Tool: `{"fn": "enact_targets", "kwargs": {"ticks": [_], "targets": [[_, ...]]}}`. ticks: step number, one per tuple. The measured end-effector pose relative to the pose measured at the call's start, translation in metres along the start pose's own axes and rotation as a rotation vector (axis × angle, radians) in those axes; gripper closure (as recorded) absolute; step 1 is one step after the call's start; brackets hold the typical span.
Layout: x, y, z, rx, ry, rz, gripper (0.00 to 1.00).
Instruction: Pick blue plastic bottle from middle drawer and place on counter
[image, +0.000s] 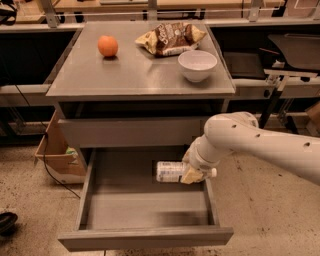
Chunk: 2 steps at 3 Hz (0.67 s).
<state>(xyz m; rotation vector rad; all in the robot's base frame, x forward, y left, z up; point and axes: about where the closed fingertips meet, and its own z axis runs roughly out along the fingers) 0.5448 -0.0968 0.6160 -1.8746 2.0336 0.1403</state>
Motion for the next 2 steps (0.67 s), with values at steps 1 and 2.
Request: {"fn": "enact_targets", "kwargs": {"ticks": [1,2], "targets": [[-0.024,-0.011,-0.047,0.038,0.009,-0.021,1.0],[-0.052,-0.024,-0.107,0.104,0.023,-0.05,1.0]]}}
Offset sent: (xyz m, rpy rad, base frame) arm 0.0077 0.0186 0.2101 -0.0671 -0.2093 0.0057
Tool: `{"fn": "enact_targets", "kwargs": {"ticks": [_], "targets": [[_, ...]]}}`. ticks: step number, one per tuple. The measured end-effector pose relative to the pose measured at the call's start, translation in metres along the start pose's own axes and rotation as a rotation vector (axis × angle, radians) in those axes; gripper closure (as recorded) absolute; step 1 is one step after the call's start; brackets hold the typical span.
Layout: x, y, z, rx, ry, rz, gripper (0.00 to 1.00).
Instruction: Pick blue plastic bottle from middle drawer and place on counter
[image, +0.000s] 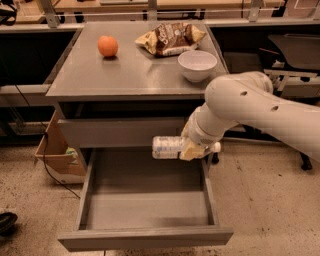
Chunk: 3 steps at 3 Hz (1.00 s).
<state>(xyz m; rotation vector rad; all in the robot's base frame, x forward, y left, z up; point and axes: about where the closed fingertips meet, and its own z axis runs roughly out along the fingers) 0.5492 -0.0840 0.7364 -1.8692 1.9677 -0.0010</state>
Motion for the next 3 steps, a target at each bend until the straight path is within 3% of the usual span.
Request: {"fn": "enact_targets", "kwargs": {"ticks": [2,3], "targets": [[-0.043,-0.029,-0.093,0.132,0.031,-0.061,1.0],[-0.071,-0.056,-0.128,0.216,0.007,-0.108,1.0]]}}
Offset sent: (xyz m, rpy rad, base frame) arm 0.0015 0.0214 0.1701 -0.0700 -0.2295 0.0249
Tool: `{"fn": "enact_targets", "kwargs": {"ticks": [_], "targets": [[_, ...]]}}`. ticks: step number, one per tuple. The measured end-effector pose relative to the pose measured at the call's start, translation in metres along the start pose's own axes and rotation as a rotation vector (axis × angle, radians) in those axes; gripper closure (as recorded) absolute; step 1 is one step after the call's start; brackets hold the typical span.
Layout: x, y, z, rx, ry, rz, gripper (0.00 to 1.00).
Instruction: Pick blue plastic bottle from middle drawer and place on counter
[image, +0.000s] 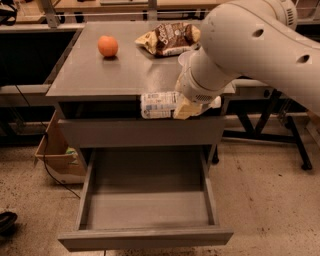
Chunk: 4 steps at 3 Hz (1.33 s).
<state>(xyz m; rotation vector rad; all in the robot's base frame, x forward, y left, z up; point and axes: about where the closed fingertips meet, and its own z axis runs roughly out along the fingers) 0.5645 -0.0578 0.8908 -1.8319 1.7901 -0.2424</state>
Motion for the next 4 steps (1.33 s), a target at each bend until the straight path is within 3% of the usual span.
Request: {"fn": "enact_targets", "kwargs": {"ticks": [2,4], "targets": [[-0.01,-0.01,0.005,0.013,-0.02,-0.023,1.0],[-0.056,-0.069,0.054,0.065,-0.124,-0.061,1.0]]}}
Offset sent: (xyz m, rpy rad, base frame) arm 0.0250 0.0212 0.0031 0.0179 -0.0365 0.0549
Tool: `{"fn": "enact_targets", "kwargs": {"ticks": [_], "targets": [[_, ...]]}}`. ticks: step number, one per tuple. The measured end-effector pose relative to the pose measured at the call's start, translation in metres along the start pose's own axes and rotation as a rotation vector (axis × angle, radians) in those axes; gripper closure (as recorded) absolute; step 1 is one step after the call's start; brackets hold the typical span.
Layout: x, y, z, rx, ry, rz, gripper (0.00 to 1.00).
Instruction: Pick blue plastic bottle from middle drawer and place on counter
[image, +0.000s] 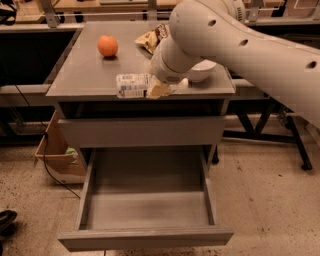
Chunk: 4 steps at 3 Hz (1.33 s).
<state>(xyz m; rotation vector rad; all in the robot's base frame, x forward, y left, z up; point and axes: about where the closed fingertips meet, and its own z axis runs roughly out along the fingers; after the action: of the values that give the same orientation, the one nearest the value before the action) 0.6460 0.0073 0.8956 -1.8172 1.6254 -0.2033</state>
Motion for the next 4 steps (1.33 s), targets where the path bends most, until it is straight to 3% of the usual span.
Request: {"fn": "enact_targets", "kwargs": {"ticks": [2,3,4], "targets": [[-0.047,-0.055,0.073,0.032,-0.133,0.033,1.0],[-0.053,-0.071,0.098,0.038,-0.164,0.071,1.0],[-0.05,-0.082,0.128,0.018,-0.17,0.118,0.81]]}}
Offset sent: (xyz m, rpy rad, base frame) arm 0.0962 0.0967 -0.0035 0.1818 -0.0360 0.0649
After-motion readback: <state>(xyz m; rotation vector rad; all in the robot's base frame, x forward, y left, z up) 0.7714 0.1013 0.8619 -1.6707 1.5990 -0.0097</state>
